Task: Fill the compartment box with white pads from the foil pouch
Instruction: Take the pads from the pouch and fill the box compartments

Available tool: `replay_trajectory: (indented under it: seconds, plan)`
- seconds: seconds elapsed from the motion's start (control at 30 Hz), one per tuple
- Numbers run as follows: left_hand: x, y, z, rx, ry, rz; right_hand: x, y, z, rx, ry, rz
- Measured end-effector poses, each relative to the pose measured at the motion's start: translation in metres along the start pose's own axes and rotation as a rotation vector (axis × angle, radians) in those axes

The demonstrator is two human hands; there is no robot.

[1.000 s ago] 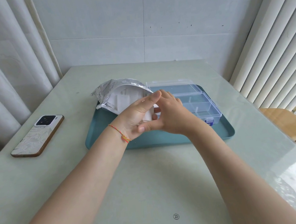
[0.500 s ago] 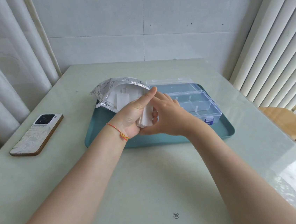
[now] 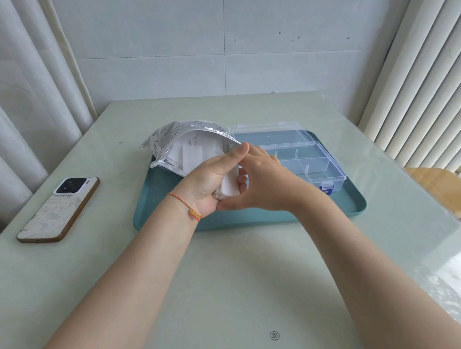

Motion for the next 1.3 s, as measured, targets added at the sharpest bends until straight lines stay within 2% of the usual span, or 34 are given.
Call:
replay_trajectory:
  seconds: [0.2, 0.4, 0.53, 0.6, 0.67, 0.73, 0.8, 1.0, 1.3]
  plan:
    - [-0.002, -0.002, -0.001, 0.099, -0.013, 0.007, 0.001, 0.001, -0.001, 0.070, -0.013, 0.013]
    - [0.002, -0.009, 0.000, 0.059, -0.062, 0.056, -0.002, 0.008, 0.007, 0.035, 0.062, -0.018]
    - [0.002, -0.014, 0.001, 0.077, -0.035, 0.069, -0.003, 0.016, -0.003, 0.043, -0.087, -0.077]
    - [0.000, -0.014, 0.008, 0.065, 0.000, 0.060, -0.001, 0.025, -0.002, -0.062, -0.181, -0.122]
    - [-0.002, -0.010, 0.019, -0.016, 0.054, 0.024, 0.000, 0.030, 0.013, -0.327, -0.214, -0.132]
    - [-0.005, -0.005, 0.026, -0.091, 0.093, -0.025, -0.002, 0.032, 0.033, -0.632, -0.172, -0.132]
    - [-0.007, 0.003, 0.024, -0.192, 0.080, -0.083, -0.006, 0.029, 0.043, -0.727, -0.089, -0.132]
    - [-0.010, 0.025, -0.008, -0.566, -0.077, -0.243, -0.015, 0.012, 0.032, -0.571, 0.028, -0.118]
    - [-0.020, 0.032, -0.015, -0.580, -0.047, -0.329, -0.013, 0.023, 0.044, -0.592, 0.047, -0.151]
Point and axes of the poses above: each hand's wrist, its own x-axis away from the middle knuckle, its own z-axis out of the back of the hand, y = z × x, the point moved 10 cm from there along -x, towards the middle knuckle, and after that the axes turned 14 degrees about -z, right-handed, at the moved point
